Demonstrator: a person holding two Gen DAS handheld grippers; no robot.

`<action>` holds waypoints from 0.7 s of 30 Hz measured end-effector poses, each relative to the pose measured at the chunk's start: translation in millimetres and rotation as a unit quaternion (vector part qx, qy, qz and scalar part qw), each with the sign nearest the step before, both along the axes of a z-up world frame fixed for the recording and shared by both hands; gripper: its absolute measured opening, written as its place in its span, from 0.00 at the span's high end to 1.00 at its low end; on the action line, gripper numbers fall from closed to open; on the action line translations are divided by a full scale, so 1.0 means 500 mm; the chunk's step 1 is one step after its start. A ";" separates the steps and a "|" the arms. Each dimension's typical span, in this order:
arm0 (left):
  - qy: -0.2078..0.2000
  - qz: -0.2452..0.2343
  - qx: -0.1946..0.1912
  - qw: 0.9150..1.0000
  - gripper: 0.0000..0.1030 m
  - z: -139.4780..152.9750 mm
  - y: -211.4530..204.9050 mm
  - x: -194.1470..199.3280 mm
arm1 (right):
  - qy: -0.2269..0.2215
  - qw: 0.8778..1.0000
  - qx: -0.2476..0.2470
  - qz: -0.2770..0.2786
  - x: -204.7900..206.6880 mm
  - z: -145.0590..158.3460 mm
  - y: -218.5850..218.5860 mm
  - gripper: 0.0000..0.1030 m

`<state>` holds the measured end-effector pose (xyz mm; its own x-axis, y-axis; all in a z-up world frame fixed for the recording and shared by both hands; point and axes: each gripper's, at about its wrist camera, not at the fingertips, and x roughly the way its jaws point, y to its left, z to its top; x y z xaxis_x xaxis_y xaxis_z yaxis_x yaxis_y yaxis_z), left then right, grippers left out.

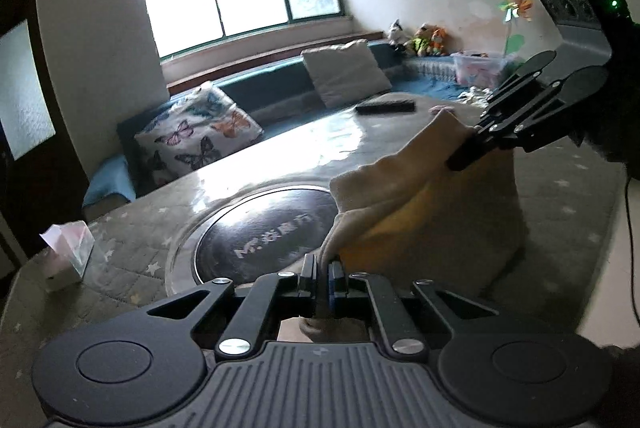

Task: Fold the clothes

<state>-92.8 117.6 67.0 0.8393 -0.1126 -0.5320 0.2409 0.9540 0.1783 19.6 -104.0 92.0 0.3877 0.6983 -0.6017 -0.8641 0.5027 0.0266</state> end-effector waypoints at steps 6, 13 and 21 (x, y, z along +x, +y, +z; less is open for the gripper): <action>0.055 0.029 -0.007 0.998 0.91 -0.076 0.044 0.146 | 0.033 0.999 -0.032 -0.025 0.131 -0.073 0.076 0.91; 0.086 0.081 0.003 0.993 0.74 -0.138 0.082 0.193 | 0.062 0.992 -0.023 -0.103 0.188 -0.165 0.069 0.78; 0.048 0.139 -0.019 0.989 0.53 -0.095 0.107 0.168 | 0.041 0.989 0.019 -0.142 0.153 -0.131 -0.020 0.78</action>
